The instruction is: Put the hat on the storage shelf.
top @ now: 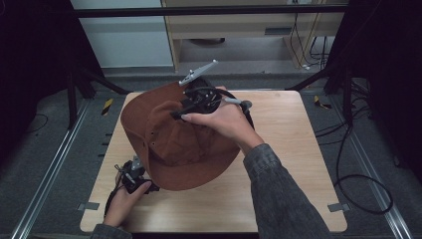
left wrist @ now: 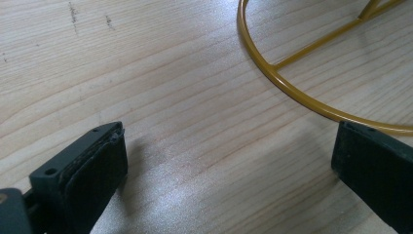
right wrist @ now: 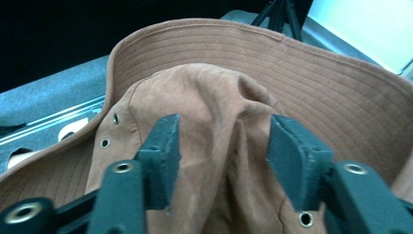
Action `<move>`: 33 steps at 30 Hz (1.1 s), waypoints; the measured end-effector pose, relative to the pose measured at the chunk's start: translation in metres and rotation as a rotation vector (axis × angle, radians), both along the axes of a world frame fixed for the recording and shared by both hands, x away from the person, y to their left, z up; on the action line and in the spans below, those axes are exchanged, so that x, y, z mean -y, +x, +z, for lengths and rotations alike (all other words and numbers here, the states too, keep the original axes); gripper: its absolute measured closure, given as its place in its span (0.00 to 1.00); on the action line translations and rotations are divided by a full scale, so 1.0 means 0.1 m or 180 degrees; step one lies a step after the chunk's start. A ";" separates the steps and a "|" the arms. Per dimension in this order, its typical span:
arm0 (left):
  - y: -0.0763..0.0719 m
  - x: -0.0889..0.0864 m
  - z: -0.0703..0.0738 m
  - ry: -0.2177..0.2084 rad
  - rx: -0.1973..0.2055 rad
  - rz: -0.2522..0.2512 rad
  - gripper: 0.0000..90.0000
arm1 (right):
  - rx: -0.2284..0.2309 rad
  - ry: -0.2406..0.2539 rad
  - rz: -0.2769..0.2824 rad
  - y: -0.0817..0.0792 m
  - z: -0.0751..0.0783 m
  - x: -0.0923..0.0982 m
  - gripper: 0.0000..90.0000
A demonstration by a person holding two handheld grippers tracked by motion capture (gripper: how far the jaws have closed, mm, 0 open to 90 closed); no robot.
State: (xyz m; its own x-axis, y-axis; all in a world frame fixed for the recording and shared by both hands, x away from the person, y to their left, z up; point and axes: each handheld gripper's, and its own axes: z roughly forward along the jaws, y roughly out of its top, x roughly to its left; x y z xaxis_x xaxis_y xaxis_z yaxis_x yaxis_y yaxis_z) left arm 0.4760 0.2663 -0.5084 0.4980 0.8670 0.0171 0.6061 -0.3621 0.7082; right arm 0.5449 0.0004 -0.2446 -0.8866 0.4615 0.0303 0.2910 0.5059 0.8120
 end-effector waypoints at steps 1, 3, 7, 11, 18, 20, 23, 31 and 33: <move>0.00 0.00 0.00 0.0000 0.0000 0.0000 0.00 | 0.0005 0.0004 -0.0005 0.00 0.00 0.00 0.44; 0.00 0.00 0.00 -0.0001 0.0000 0.0000 0.00 | 0.0019 0.0030 -0.0040 -0.01 0.01 0.02 0.39; 0.00 0.00 0.00 -0.0001 0.0001 -0.0003 0.00 | 0.0049 0.0045 -0.0057 -0.02 0.02 0.05 0.28; 0.00 0.00 0.00 -0.0001 0.0000 -0.0006 0.00 | 0.0074 0.0088 -0.0107 -0.06 0.05 0.11 0.18; 0.00 0.00 0.00 0.0000 0.0001 -0.0007 0.00 | 0.0229 0.0224 -0.0233 -0.14 0.16 0.38 0.11; 0.00 0.00 0.00 -0.0001 0.0000 -0.0007 0.00 | 0.0269 0.0256 -0.0283 -0.16 0.19 0.50 0.10; 0.00 0.00 0.00 0.0000 0.0000 -0.0007 0.00 | 0.0322 0.0314 -0.0393 -0.20 0.20 0.71 0.08; 0.00 0.00 0.00 -0.0001 0.0001 -0.0005 0.00 | 0.0376 0.0403 -0.0722 -0.28 0.09 1.27 0.08; 0.00 0.00 0.00 0.0000 0.0004 -0.0006 0.00 | 0.0377 0.0397 -0.0777 -0.31 0.05 1.38 0.08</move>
